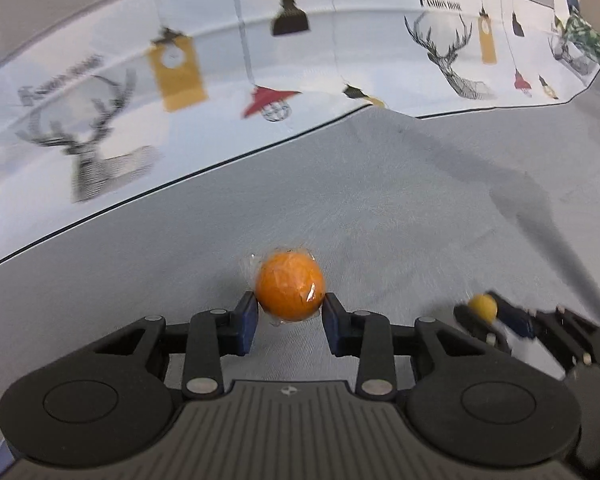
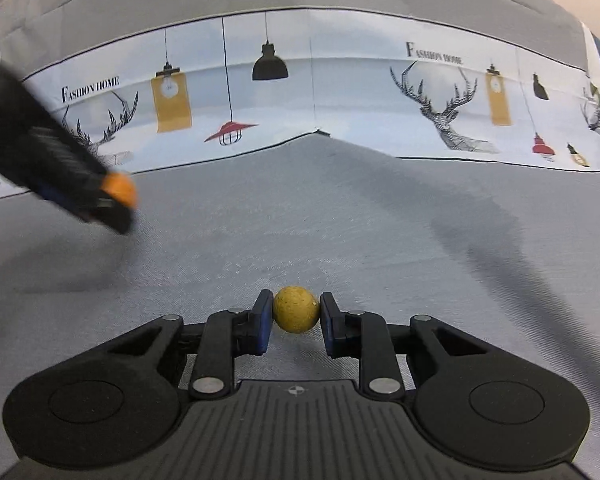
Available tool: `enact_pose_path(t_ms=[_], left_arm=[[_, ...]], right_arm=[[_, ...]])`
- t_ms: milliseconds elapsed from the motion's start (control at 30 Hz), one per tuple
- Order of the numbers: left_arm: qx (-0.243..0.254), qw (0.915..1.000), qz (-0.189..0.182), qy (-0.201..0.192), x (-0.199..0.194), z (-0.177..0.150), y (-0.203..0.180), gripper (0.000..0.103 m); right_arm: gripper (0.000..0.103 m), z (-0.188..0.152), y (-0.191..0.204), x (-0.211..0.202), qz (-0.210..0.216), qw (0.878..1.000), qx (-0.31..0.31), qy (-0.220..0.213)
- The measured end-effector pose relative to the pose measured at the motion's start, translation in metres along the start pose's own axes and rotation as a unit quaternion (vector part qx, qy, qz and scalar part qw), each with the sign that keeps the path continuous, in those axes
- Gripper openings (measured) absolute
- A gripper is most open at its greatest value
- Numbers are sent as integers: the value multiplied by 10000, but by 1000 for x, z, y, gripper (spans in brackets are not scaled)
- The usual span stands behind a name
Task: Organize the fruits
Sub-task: 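Grasp the yellow plum with the right tool while the left tool approaches the mandarin, then close the left tool on the small orange mandarin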
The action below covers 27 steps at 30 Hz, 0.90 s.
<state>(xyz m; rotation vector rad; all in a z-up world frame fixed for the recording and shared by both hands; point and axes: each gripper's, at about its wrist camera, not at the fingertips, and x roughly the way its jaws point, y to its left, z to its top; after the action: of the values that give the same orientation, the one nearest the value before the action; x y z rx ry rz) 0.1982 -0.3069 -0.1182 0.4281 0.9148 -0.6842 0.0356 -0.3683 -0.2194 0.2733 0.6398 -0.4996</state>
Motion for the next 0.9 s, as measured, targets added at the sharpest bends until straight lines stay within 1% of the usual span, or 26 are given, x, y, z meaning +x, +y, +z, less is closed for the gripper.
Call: enact_pose_path(t_ms=[100,200,233,267,333,400,433,467,533,567,600,633,667,700,800,833,867,900], left_arm=[[-114,9995,293,26,-44,-18,4,39],[-248,9986,470,11,-90,-43,12,37],[-295,9982,519,-8,-107,-52,16,31],[-317,9980,551,-45,-122,-60,18,22],[-345,9973,617,-174,-152,-76,24,22],[-489,9963,583,-387,-181,-92,32,22],[-570,9952,620,-495,-188,-97,34,22],[-628,9944,684,-509,-187,-100,34,22],[-573,9955,607,-451,-174,-102,33,22],[-586,9959,633,-286,-160,-103,33,22],[-621,9968,505,-51,-147,-104,36,22],[-730,9962,456,99,-138,-108,40,22],[-775,9960,415,182,-134,-112,43,22],[-767,9963,326,228,-132,-116,46,22],[-679,9972,110,292,-134,-127,54,23],[-581,9978,48,319,-133,-130,54,28],[-473,9980,-48,405,-131,-131,53,36],[-385,9980,-122,481,-127,-132,52,40]], right_arm=[[26,7,5,-26,87,9999,74,10],[26,12,13,-68,369,9991,183,-90],[26,12,17,-82,453,9987,208,-86],[26,13,19,-97,554,9982,232,-87],[26,15,26,-129,768,9967,240,-135],[26,16,37,-161,960,9950,156,-228],[26,16,43,-176,1058,9939,89,-293],[26,16,48,-187,1113,9932,-12,-343],[26,14,62,-198,1135,9924,-279,-388],[26,14,66,-195,1147,9924,-370,-267],[26,11,68,-189,1126,9930,-330,-157],[26,7,67,-183,1072,9938,-289,-102],[26,2,66,-173,983,9947,-283,68],[26,-3,62,-164,875,9957,-185,246],[26,-14,46,-150,840,9947,261,529],[26,-17,42,-147,834,9946,306,545],[26,-19,42,-143,812,9947,296,553],[26,-20,40,-138,802,9947,303,571]])
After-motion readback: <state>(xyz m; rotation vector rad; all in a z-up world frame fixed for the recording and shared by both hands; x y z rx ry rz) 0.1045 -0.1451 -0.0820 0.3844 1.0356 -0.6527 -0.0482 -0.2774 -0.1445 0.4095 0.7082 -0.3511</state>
